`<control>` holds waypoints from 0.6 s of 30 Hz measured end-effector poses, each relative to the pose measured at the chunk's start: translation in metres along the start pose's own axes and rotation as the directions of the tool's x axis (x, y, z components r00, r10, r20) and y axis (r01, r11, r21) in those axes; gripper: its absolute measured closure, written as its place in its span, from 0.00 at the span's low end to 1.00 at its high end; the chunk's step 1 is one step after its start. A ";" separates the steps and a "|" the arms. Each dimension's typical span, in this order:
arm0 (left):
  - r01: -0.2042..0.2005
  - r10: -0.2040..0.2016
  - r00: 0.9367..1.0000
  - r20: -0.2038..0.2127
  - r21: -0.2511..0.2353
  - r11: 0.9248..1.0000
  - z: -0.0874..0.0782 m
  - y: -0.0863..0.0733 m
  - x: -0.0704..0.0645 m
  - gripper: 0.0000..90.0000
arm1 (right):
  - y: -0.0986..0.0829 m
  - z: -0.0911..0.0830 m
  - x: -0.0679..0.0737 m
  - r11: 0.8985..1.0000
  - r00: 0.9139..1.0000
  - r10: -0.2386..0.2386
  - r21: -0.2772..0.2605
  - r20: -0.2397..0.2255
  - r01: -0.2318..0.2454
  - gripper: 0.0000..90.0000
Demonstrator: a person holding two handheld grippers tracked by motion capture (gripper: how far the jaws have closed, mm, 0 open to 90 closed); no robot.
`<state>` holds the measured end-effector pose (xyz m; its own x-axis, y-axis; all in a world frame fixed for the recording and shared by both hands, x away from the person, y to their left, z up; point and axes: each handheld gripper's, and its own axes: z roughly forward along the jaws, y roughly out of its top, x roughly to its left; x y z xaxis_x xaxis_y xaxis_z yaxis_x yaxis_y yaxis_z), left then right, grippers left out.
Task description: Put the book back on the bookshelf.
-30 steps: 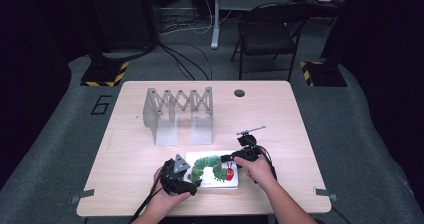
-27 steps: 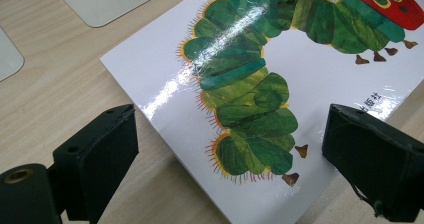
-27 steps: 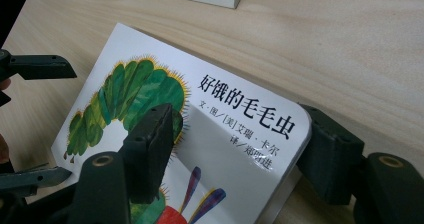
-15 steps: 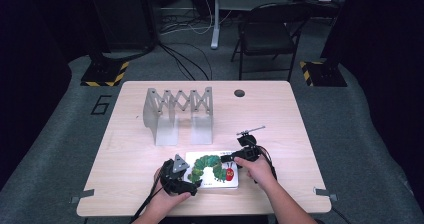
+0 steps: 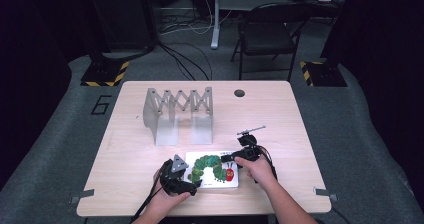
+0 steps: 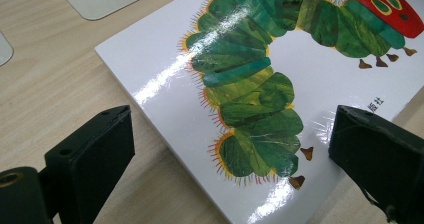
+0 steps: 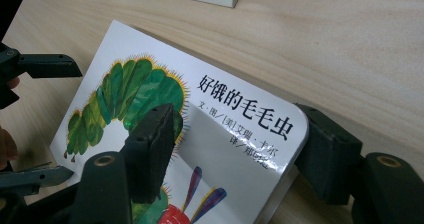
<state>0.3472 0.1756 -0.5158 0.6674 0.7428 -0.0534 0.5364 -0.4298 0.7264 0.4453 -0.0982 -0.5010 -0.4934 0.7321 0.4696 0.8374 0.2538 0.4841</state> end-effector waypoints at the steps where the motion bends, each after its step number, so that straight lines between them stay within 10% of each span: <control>1: 0.005 -0.005 1.000 -0.004 -0.011 1.000 0.001 -0.001 0.000 0.05 | 0.000 0.000 0.001 1.000 1.000 0.013 0.003 -0.001 -0.013 0.40; 18: 0.019 -0.019 1.000 0.009 -0.020 1.000 0.000 -0.003 0.001 0.05 | 0.000 -0.011 0.008 0.999 1.000 -0.027 -0.025 0.010 0.027 0.44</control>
<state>0.3456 0.1778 -0.5179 0.6615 0.7464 -0.0733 0.5390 -0.4052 0.7384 0.4388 -0.0991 -0.4894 -0.5132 0.7311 0.4495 0.8177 0.2574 0.5148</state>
